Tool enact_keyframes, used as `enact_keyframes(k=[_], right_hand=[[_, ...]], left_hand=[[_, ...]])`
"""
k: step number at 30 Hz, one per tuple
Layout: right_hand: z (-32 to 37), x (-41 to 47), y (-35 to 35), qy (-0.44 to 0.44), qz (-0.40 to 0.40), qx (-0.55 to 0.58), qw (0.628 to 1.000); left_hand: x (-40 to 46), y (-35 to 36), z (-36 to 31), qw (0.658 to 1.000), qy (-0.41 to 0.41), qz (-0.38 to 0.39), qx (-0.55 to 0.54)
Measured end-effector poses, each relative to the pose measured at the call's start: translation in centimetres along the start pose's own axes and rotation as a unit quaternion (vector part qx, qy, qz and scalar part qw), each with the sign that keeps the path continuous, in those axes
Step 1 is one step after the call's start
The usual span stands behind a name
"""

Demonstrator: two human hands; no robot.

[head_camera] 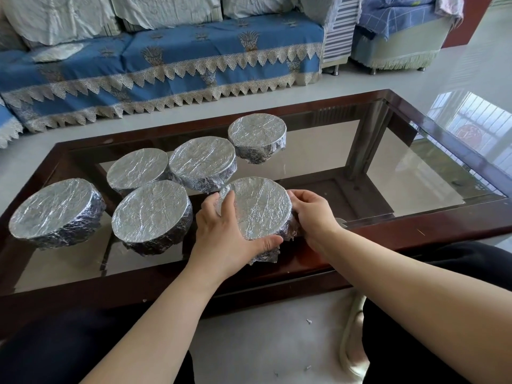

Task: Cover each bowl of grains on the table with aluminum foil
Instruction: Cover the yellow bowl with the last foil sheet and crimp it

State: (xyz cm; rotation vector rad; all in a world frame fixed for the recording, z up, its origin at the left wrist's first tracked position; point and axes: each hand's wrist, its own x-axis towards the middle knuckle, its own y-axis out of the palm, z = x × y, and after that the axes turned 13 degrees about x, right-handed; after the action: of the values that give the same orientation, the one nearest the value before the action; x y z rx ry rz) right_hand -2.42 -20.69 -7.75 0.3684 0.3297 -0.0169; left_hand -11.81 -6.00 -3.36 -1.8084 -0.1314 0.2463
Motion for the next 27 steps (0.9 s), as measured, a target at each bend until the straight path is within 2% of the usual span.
enact_keyframes(k=[11,16,27], right_hand=[[0.3,1.3,0.1,0.060,0.010,0.020,0.998],[0.0,1.6,0.2,0.060,0.003,-0.002,0.998],[0.1,0.7,0.0,-0.074,-0.052,-0.162,0.983]], left_hand=[[0.2,-0.3,0.2,1.000,0.010,0.011,-0.014],[0.1,-0.2,0.3,1.000,0.010,0.002,-0.007],[0.1,-0.1,0.2,1.000,0.010,-0.006,-0.002]])
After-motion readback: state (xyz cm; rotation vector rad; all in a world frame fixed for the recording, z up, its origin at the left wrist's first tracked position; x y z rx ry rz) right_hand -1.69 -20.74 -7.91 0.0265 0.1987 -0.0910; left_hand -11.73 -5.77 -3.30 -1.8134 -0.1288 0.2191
